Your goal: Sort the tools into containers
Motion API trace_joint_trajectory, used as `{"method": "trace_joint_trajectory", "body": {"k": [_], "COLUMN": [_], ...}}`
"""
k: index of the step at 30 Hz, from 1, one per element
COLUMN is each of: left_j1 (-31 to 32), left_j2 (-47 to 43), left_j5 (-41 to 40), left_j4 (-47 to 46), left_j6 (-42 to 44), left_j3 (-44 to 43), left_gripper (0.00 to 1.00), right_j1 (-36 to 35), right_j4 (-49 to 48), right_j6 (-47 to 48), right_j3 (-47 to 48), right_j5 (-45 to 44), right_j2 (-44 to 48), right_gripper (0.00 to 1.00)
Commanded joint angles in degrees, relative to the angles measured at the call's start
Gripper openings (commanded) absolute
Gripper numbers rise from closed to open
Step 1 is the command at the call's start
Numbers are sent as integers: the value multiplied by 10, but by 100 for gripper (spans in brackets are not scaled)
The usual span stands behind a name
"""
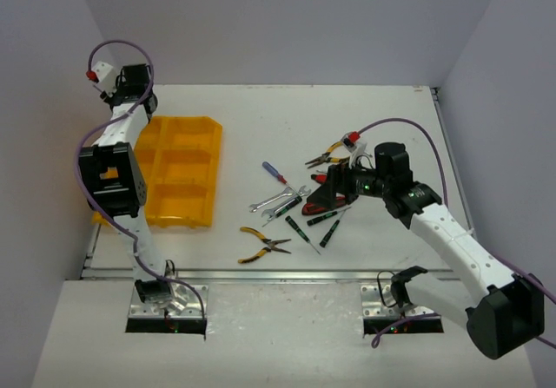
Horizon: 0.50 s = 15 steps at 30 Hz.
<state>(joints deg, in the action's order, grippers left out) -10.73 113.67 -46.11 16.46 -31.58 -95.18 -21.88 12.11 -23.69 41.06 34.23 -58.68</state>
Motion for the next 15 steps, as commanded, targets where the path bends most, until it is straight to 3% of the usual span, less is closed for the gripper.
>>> {"method": "trace_joint_trajectory", "body": {"k": [1,7,10,13,15], "left_j1": [-9,-10,-9,-9,-9], "left_j2": [-18,-31,-44,-55,-70], "left_j5": [11,65,108,159,176], "left_j4": [-58,-17,-19,-4,24], "left_j6": [24,-31,-41,-38,-46], "left_j3": [34,65,88,77,63], "left_gripper": [0,0,3,27,53], "right_j1": [0,0,-1,-11,-21], "right_j4": [-22,-33,-6,18,53], "right_j6": [7,0,11,50,79], "right_j3": [24,55,133,233,308], "right_j5": [30,-35,-61,-96,-148], "right_j2": [-20,-71,-162,-265,-350], "right_gripper": [99,99,99,99,99]}}
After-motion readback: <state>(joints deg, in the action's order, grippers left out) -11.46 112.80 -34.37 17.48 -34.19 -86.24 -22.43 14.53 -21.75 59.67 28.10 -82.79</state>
